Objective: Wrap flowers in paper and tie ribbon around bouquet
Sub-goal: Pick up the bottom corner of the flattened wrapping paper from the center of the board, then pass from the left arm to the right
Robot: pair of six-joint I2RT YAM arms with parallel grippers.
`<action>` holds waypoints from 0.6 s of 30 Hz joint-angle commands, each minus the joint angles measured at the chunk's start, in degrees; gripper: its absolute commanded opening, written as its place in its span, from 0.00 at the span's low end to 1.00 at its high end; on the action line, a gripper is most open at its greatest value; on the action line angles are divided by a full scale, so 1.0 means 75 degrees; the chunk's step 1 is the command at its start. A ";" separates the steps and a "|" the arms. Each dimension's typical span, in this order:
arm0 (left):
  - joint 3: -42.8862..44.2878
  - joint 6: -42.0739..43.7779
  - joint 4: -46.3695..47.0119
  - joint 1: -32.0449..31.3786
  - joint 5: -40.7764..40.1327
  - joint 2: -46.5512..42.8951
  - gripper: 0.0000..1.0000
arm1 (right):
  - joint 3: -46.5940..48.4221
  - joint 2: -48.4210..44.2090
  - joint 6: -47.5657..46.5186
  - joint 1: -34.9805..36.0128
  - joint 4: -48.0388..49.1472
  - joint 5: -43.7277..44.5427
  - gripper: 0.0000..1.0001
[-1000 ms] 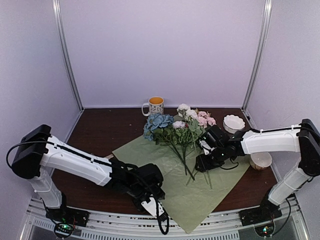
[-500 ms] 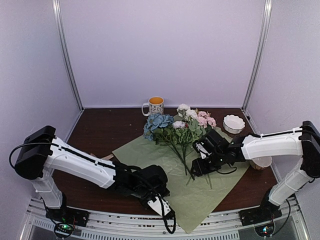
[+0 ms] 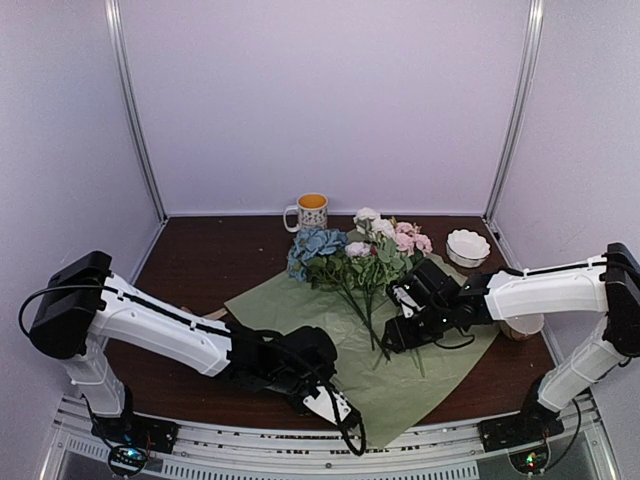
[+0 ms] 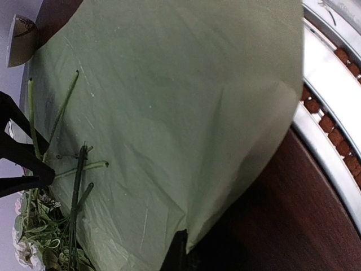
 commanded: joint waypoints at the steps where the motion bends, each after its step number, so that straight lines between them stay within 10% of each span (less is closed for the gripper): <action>1: 0.0339 -0.0681 0.0263 0.0213 0.0252 -0.0075 0.00 | 0.0004 -0.0351 -0.0108 0.0026 -0.0149 -0.0115 0.56; 18: 0.0361 -0.2983 0.0170 0.1731 0.3592 -0.0660 0.00 | 0.0635 -0.1882 -0.1269 0.0007 -0.1460 -0.0568 0.59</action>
